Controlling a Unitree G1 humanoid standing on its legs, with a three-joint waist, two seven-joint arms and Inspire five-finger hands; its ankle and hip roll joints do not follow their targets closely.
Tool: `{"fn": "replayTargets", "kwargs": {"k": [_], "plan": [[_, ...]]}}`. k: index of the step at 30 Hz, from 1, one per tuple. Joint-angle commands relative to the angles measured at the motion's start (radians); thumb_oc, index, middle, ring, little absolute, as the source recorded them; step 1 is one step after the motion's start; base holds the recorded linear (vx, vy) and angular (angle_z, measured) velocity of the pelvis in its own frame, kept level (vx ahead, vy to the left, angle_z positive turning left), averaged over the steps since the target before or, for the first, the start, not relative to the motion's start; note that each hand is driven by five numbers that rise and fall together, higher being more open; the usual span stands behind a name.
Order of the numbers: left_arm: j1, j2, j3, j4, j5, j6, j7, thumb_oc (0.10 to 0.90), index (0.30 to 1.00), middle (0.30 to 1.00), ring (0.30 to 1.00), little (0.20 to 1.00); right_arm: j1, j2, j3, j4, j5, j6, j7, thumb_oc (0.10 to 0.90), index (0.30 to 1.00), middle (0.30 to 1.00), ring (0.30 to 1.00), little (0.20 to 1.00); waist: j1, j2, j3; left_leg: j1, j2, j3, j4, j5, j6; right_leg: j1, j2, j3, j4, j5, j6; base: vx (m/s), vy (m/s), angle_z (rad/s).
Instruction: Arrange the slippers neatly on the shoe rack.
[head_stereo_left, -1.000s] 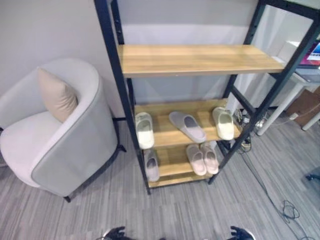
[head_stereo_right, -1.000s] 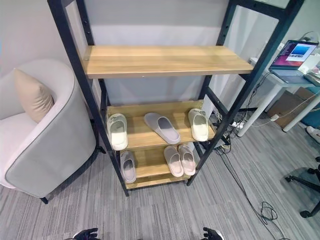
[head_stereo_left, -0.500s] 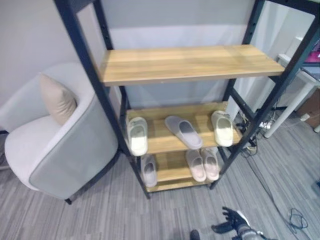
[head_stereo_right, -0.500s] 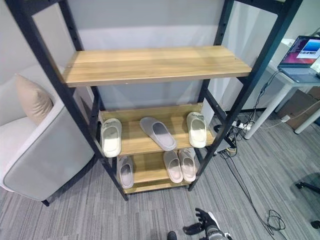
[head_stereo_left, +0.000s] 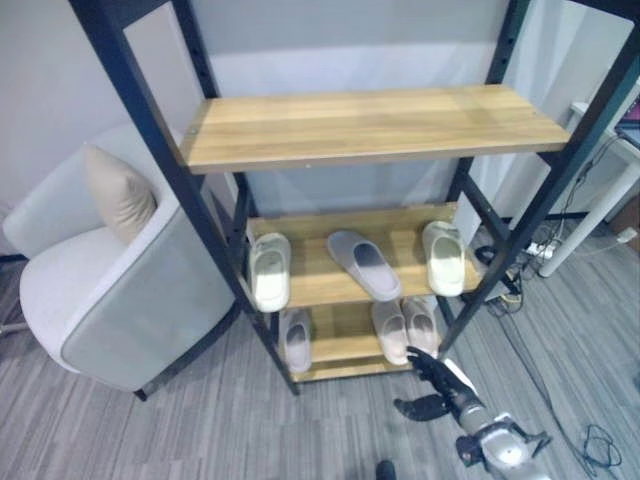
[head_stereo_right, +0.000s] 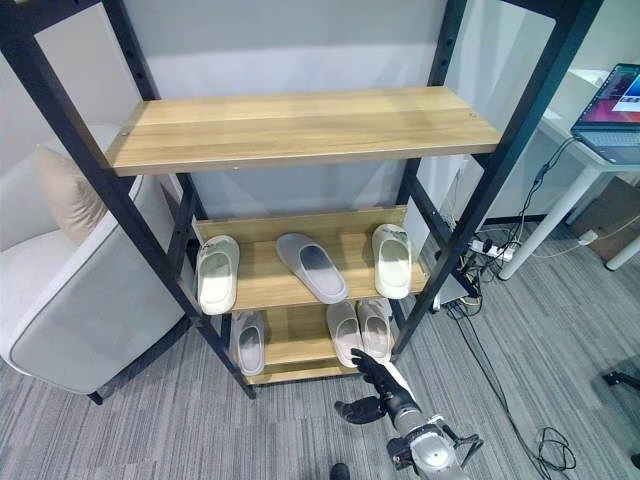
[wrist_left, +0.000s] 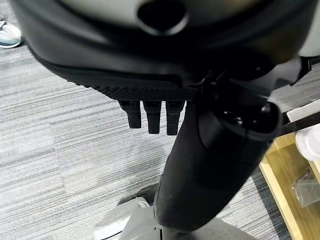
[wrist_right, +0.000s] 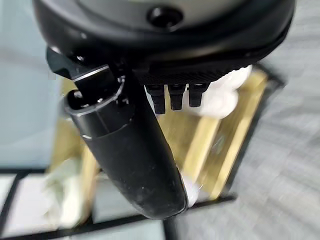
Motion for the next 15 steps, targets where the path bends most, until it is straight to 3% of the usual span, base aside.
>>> {"fn": "replayTargets", "kwargs": {"k": [1, 5, 7, 11, 15], "plan": [[-0.076, -0.034, -0.007, 0.054, 0.032, -0.024, -0.014, 0.8, 0.9, 0.9, 0.9, 0.9, -0.066, -0.075, -0.022, -0.212, 0.037, -0.095, 0.029, 0.8, 0.9, 0.9, 0.9, 0.9, 0.001, -0.001, -0.013, -0.018, 0.005, -0.003, -0.004, 0.003, -0.025, 0.038, -0.025, 0.023, 0.053, -0.1, 0.068, 0.0, 0.0, 0.0], [-0.069, -0.039, -0.001, 0.047, 0.035, -0.027, -0.021, 0.8, 0.9, 0.9, 0.9, 0.9, -0.074, -0.144, -0.067, -0.357, -0.015, -0.117, 0.019, 0.8, 0.9, 0.9, 0.9, 0.9, -0.001, -0.002, -0.011, -0.02, 0.006, -0.004, -0.004, 0.001, -0.025, 0.038, -0.024, 0.023, 0.05, -0.101, 0.068, 0.02, 0.005, 0.0], [-0.068, -0.045, 0.003, 0.039, 0.037, -0.029, -0.02, 0.8, 0.9, 0.9, 0.9, 0.9, -0.108, -0.197, -0.123, -0.459, -0.112, -0.137, -0.031, 0.8, 0.9, 0.9, 0.9, 0.9, 0.0, -0.003, -0.011, -0.025, 0.006, -0.003, -0.004, -0.001, -0.025, 0.037, -0.023, 0.022, 0.045, -0.098, 0.069, 0.0, 0.0, 0.0], [-0.065, -0.055, -0.004, 0.029, 0.04, -0.034, -0.015, 0.8, 0.9, 0.9, 0.9, 0.9, -0.158, -0.222, -0.168, -0.512, -0.212, -0.158, -0.102, 0.8, 0.9, 0.9, 0.9, 0.9, 0.005, -0.004, -0.014, -0.028, 0.007, -0.003, -0.004, -0.005, -0.025, 0.042, -0.022, 0.02, 0.034, -0.097, 0.07, 0.02, -0.001, -0.01], [-0.061, -0.058, -0.02, 0.015, 0.049, -0.033, -0.004, 0.8, 0.9, 0.9, 0.9, 0.9, -0.285, -0.232, -0.161, -0.456, -0.355, -0.145, -0.207, 0.8, 0.9, 0.9, 0.9, 0.9, 0.02, -0.008, -0.015, -0.032, 0.009, -0.008, -0.004, -0.007, -0.026, 0.048, -0.021, 0.011, 0.018, -0.094, 0.069, 0.04, -0.013, -0.02]]}}
